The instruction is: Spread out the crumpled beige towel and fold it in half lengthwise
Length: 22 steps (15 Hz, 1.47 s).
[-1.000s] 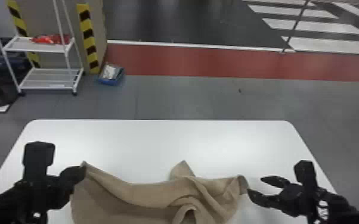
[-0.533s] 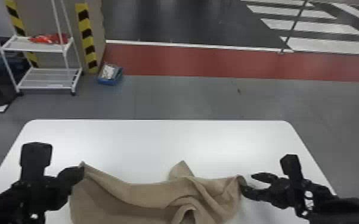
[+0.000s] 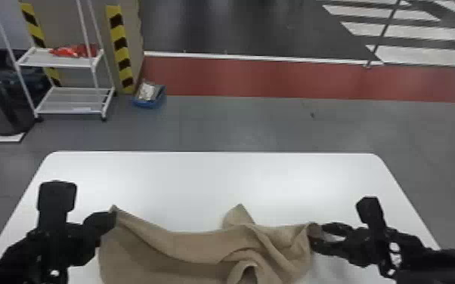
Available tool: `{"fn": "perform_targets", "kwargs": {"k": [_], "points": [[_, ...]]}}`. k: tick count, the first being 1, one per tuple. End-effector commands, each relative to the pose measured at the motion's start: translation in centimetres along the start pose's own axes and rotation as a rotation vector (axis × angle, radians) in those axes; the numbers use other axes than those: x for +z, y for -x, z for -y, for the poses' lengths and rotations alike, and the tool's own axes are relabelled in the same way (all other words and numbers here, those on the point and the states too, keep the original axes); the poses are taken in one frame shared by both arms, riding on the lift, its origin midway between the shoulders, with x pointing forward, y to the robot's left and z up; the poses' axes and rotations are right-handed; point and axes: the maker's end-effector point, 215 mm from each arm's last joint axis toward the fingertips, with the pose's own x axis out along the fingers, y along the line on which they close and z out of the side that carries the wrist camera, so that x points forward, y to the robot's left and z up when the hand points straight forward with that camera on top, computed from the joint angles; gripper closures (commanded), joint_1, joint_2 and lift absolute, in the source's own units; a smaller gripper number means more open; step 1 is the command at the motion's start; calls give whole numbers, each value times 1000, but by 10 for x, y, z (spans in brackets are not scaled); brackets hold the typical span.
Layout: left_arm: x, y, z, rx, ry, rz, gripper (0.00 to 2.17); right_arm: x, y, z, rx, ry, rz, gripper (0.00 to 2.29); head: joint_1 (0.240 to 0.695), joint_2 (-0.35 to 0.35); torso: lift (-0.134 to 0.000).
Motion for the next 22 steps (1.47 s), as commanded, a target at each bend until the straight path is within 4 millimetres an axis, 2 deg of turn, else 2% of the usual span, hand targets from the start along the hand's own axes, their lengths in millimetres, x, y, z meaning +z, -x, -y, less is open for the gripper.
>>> {"fn": "perform_targets", "kwargs": {"k": [1,5,11,13,14,19,22], "points": [[0,0,0,-1,0,0,1717,0,0,-1,4,0,6,680,695,-99,0],[1,1,-3,4,2,1,1717,1,3,-1,5,-3,20,680,695,-98,0],[0,1,-4,5,3,3,1717,-6,13,15,-25,-11,12,667,695,-104,0],[2,1,-5,6,3,6,1717,-11,23,23,-39,-37,27,657,695,-112,0],[1,1,-6,8,2,6,1717,-6,28,24,-31,-54,65,522,695,-120,0],[2,0,-5,5,2,6,1717,-7,27,22,-25,-50,63,505,695,-131,0],[2,0,-5,5,2,6,1717,-10,22,20,-24,-36,37,613,695,-133,0]]}}
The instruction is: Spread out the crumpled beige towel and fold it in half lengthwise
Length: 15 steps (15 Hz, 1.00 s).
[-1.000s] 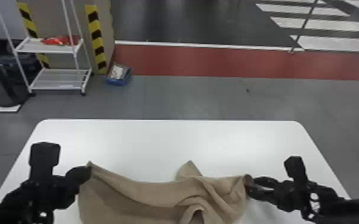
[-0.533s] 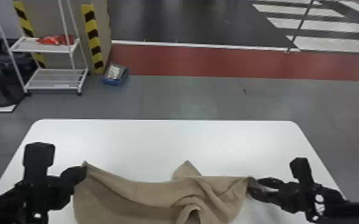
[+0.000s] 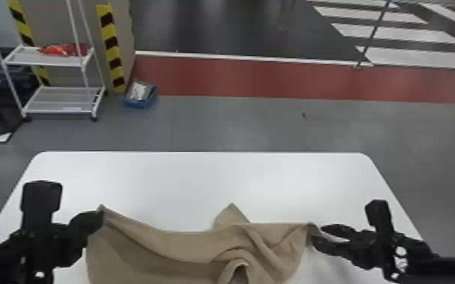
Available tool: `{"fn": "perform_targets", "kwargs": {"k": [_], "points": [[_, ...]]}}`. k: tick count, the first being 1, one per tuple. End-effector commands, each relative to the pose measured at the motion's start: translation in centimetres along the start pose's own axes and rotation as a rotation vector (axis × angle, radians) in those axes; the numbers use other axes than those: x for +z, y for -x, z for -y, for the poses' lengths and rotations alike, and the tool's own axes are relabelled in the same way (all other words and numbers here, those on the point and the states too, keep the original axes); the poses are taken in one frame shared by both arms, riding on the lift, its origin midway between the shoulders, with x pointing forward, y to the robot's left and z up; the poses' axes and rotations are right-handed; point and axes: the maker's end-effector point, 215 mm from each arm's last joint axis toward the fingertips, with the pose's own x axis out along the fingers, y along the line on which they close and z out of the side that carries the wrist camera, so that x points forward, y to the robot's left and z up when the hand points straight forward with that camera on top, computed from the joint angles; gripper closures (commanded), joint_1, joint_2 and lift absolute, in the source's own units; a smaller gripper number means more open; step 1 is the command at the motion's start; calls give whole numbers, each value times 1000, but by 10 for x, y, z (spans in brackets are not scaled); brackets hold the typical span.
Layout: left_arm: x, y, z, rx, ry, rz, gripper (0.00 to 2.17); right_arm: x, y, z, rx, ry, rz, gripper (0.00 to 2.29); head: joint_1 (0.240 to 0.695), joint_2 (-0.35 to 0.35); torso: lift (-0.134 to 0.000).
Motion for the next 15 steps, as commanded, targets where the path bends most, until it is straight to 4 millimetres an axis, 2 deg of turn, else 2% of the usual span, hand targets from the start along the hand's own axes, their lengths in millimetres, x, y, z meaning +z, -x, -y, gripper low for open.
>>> {"fn": "perform_targets", "kwargs": {"k": [1,3,5,7,8,10,11,13,15], "points": [[-1,0,0,0,0,-2,1717,-2,-5,-2,3,7,-14,613,695,-132,0],[-1,0,0,0,0,-2,1717,-3,-6,-1,4,8,-23,613,695,-130,0],[0,1,-3,3,5,3,1717,-4,-7,-2,6,10,-26,768,695,-129,0],[0,2,-5,5,6,3,1717,-3,-5,0,1,6,-19,778,695,-124,0],[-1,2,-5,6,7,2,1717,-2,-5,0,0,6,-15,1015,695,-124,0],[-2,3,-8,9,9,2,1717,0,1,4,-11,10,0,1035,695,-124,0],[-1,3,-8,10,9,3,1717,2,2,3,-10,20,5,1187,695,-124,0],[1,4,-10,13,10,6,1717,7,12,4,-23,41,22,1197,695,-126,0],[6,8,-10,11,5,19,1720,23,29,0,-35,85,61,1197,695,-127,0]]}}
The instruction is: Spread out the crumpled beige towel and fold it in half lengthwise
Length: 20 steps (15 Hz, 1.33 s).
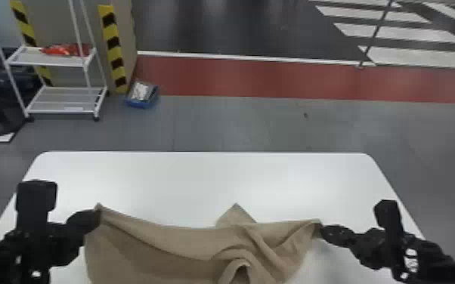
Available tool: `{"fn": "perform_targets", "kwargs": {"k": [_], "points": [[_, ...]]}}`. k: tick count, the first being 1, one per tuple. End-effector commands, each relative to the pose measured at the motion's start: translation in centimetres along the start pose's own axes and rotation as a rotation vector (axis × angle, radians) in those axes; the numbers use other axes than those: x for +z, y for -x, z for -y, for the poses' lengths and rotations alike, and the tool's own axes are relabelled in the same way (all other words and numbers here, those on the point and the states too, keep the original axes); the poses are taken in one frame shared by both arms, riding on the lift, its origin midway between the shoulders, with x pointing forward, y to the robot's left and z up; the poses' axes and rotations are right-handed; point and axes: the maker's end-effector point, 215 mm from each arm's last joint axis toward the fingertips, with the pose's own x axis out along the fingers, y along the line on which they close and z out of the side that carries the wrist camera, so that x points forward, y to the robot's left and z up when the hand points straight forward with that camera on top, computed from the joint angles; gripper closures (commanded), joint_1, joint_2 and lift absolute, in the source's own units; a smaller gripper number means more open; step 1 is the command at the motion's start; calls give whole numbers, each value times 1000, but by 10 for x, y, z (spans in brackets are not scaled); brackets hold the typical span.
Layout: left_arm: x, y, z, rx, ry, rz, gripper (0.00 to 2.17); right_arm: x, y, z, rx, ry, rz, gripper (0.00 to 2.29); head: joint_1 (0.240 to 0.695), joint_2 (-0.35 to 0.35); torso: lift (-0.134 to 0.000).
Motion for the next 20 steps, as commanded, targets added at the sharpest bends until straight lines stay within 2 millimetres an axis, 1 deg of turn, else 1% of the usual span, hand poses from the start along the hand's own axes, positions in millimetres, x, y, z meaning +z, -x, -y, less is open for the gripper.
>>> {"fn": "perform_targets", "kwargs": {"k": [1,2,5,7,8,9,10,12,13,14,15,16,17,20], "points": [[11,7,-1,2,-6,24,1720,28,23,-2,-23,57,61,1197,695,-126,0],[18,12,-3,7,-10,40,1720,43,36,-1,-38,80,92,1197,695,-125,0],[52,38,-2,-32,16,109,1720,94,85,4,-75,178,181,1197,695,-124,0],[70,53,-5,-33,18,136,1720,129,117,10,-108,239,225,1197,695,-133,0],[77,59,-9,-25,22,147,1720,138,128,16,-130,247,234,1197,695,-134,0],[90,66,-15,-13,25,170,1720,145,139,28,-161,239,242,1197,695,-136,0],[101,75,-25,5,29,189,1720,157,153,42,-198,230,260,1197,695,-139,0],[114,89,-36,13,64,219,1720,178,178,62,-245,204,323,1193,695,-151,0],[116,93,-41,-5,99,237,1720,182,190,73,-266,173,350,1197,695,-154,0],[119,96,-44,-11,128,254,1717,186,195,78,-273,156,367,1193,695,-159,0],[120,93,-44,-33,160,262,1717,195,197,80,-280,162,382,1193,695,-163,0],[122,86,-43,-59,195,269,1717,203,191,82,-279,165,390,1193,695,-168,0],[127,75,-39,-91,226,277,1717,207,183,85,-276,157,386,1193,695,-172,0],[144,32,-17,-178,271,278,1717,220,149,85,-263,150,354,1193,695,-172,0]]}}
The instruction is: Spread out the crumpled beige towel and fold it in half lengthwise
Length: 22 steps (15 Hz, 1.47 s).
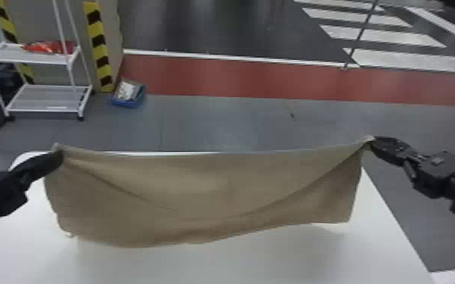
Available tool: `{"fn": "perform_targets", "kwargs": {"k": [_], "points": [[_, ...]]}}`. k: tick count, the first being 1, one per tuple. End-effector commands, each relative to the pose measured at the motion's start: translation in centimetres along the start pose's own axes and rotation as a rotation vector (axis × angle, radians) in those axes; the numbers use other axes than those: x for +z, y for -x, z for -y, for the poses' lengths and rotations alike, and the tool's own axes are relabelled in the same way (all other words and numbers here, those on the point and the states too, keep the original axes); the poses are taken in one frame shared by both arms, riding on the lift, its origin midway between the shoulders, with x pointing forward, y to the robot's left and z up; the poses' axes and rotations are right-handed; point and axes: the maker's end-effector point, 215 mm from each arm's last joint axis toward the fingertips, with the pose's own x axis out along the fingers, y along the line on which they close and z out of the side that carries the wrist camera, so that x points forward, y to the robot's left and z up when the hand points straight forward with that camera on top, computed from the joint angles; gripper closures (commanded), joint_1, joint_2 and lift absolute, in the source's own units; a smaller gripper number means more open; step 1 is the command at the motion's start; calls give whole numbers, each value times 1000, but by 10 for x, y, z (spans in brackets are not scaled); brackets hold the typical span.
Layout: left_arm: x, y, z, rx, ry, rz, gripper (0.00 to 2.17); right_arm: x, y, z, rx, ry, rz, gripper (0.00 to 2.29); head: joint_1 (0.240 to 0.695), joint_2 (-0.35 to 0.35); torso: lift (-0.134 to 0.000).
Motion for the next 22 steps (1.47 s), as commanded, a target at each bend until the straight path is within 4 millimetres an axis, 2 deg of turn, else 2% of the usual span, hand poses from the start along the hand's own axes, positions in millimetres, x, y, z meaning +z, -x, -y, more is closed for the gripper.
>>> {"fn": "perform_targets", "kwargs": {"k": [1,2,3,4,6,7,8,10,11,13,15,18,20,21,22], "points": [[9,-41,14,-56,17,19,1717,4,-31,-9,24,-1,-19,1193,695,-173,0],[16,-58,20,-80,22,31,1717,6,-43,-1,8,-21,-24,1193,695,-172,0],[22,-67,23,-96,31,36,1717,13,-49,10,-19,-44,-15,1193,695,-171,0],[40,-69,25,-94,17,87,1717,16,-52,22,-47,-74,-18,1193,695,-171,0],[75,-62,27,-122,40,207,1717,23,-48,40,-93,-99,-7,1193,658,-181,0],[86,-60,16,-104,70,256,1717,22,-46,55,-140,-100,-17,1193,642,-186,0],[101,-67,14,-107,75,276,1717,21,-48,69,-163,-100,-47,1193,627,-189,0],[109,-98,15,-113,68,245,1717,23,-63,85,-173,-107,-93,1193,601,-192,0],[105,-109,17,-123,71,228,1717,26,-68,90,-174,-102,-103,1193,579,-197,0],[108,-115,17,-139,66,256,1717,35,-72,99,-180,-101,-95,1193,565,-202,0],[100,-105,15,-166,56,294,1717,28,-65,101,-184,-104,-105,1193,551,-207,0],[57,-56,-8,-185,11,366,1717,-6,-25,78,-170,-46,-119,1193,565,-215,0],[30,-20,-22,-171,-57,425,1717,-31,6,49,-135,20,-116,1193,602,-216,0],[17,-6,-27,-165,-75,439,1717,-40,19,35,-114,46,-117,1193,650,-212,0],[3,4,-32,-152,-91,439,1717,-51,31,18,-83,79,-111,1193,677,-208,0]]}}
